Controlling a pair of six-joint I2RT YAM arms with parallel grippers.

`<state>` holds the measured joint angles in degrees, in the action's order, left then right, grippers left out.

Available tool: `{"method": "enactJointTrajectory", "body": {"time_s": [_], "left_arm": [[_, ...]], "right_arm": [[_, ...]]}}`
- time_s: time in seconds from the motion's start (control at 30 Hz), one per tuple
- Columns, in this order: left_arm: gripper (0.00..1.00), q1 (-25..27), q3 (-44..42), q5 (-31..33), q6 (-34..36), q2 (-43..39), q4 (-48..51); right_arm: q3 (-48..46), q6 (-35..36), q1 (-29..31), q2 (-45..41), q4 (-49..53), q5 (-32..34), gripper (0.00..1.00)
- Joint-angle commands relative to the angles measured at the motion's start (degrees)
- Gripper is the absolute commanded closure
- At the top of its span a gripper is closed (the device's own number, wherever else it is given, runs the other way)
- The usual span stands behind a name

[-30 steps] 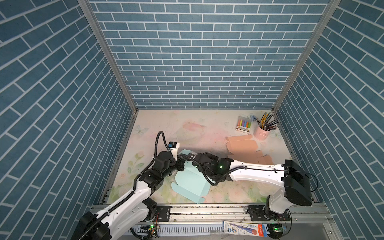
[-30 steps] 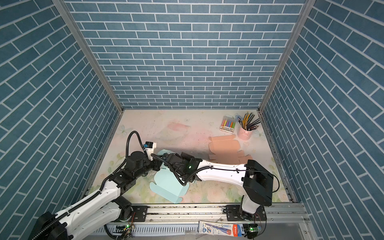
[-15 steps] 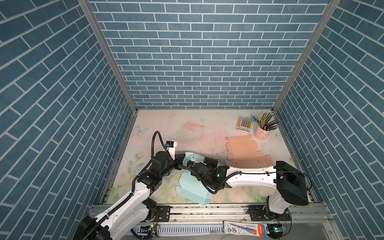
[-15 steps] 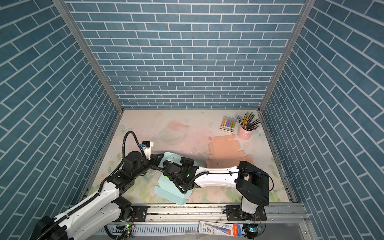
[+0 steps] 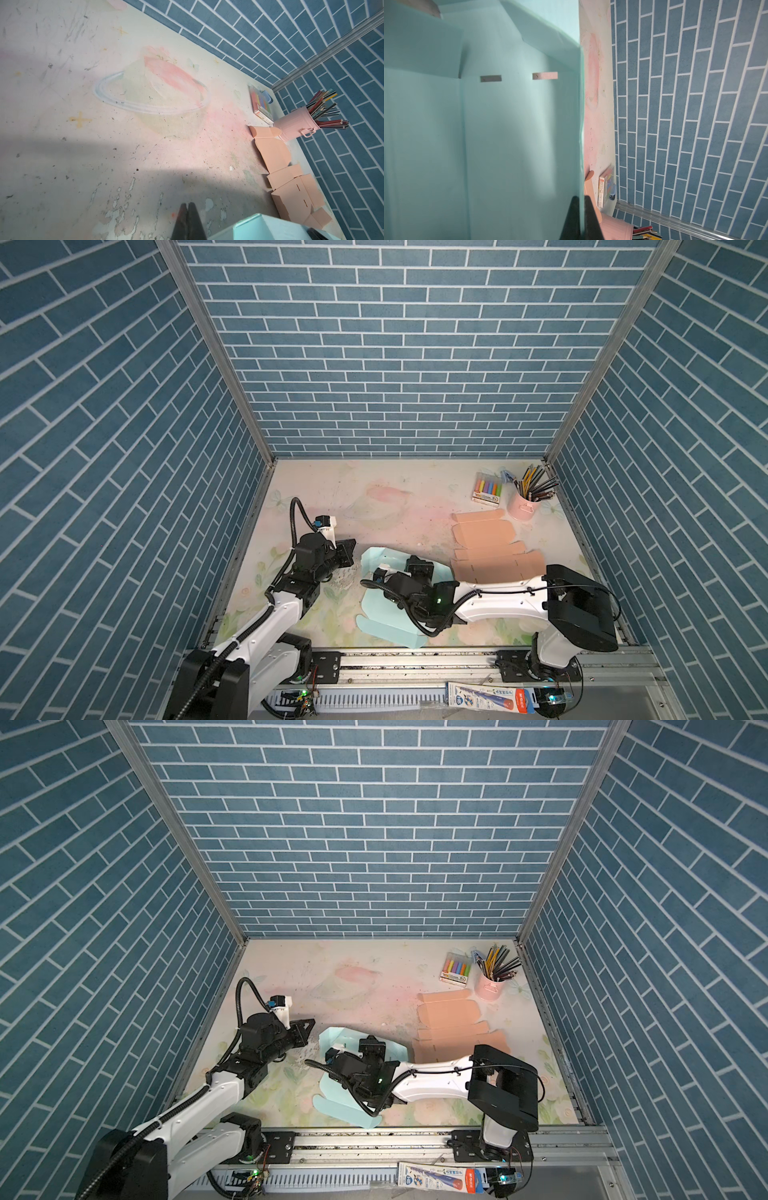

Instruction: Fold the paper box

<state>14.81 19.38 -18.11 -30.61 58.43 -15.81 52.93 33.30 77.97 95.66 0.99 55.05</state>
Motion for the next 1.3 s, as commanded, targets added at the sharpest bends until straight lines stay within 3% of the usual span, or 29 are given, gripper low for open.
{"method": "enactJointTrajectory", "body": {"time_s": [0.0, 0.17, 0.4, 0.83, 1.27], "left_arm": [[1.0, -0.5, -1.2, 0.0, 1.0, 2.3, -3.5], [0.99, -0.1, -3.1, -2.6, 1.8, 6.1, -7.4], [0.83, 2.6, -5.7, -3.1, 2.0, 7.1, -8.8], [0.71, 7.0, -8.6, -3.0, 1.6, 0.1, -6.5], [0.66, 10.0, -13.3, -2.5, 0.2, -4.2, -8.9]], "right_arm": [[-1.3, 7.6, 0.4, -1.5, -6.8, 1.5, 1.0], [-1.1, 9.7, -0.1, -1.3, -9.5, -1.1, 1.0], [-0.9, 11.4, -0.8, -0.3, -11.0, -2.0, 1.0], [-2.8, 15.8, -1.3, 0.9, -15.7, -2.0, 1.0], [-9.2, 25.0, -0.1, 2.2, -28.7, -1.0, 1.0]]}}
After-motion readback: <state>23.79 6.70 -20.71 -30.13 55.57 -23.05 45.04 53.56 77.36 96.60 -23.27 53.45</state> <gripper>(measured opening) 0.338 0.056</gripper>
